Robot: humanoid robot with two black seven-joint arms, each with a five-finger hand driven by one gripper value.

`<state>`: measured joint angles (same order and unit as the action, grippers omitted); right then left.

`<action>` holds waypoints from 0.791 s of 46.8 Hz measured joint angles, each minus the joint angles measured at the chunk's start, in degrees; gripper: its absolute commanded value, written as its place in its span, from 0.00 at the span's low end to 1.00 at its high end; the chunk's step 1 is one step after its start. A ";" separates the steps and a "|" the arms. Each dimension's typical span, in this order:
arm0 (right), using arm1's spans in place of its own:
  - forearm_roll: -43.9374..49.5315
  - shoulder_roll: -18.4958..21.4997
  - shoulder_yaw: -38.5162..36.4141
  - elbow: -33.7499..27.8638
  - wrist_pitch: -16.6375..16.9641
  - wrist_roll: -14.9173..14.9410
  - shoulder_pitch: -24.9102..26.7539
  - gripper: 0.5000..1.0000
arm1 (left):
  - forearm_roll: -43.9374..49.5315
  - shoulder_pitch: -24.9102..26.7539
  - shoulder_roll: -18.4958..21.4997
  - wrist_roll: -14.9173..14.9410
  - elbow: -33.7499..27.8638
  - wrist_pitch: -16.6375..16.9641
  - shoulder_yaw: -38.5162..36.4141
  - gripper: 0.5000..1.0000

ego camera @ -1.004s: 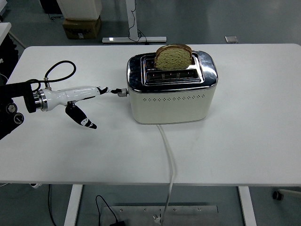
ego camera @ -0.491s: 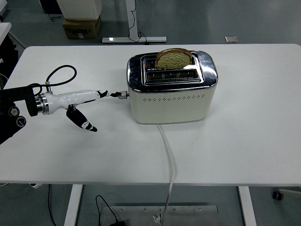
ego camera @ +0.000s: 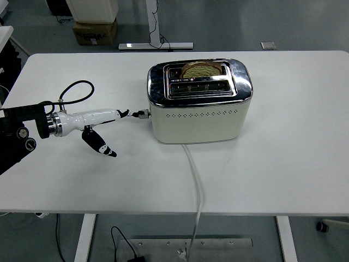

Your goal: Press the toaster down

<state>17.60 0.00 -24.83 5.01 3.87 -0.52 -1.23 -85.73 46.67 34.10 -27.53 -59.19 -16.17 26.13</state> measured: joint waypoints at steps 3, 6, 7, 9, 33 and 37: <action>0.01 0.00 0.02 0.00 0.00 0.00 0.00 1.00 | 0.04 -0.09 -0.50 0.01 0.32 0.00 -0.02 1.00; 0.01 0.00 0.02 0.00 0.00 0.00 0.00 1.00 | 0.12 -0.25 -0.73 0.01 0.60 0.06 -0.09 1.00; 0.01 0.00 0.01 0.00 0.00 0.00 0.00 1.00 | 0.12 -0.42 -0.78 0.01 0.63 0.08 -0.08 1.00; 0.01 0.00 0.01 0.00 0.00 0.00 0.00 1.00 | 0.13 -0.80 -0.95 0.01 0.66 0.09 -0.11 1.00; -0.01 0.00 0.01 0.00 0.00 0.00 0.00 1.00 | 0.23 -2.12 -1.36 0.03 1.60 0.16 -0.09 1.00; 0.00 0.00 0.03 0.00 0.00 -0.01 0.00 1.00 | 0.23 -2.54 -1.29 0.03 1.61 0.17 -0.09 1.00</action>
<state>17.60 0.00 -24.80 5.01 3.87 -0.53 -1.23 -85.51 44.13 32.81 -27.51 -57.58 -15.99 26.04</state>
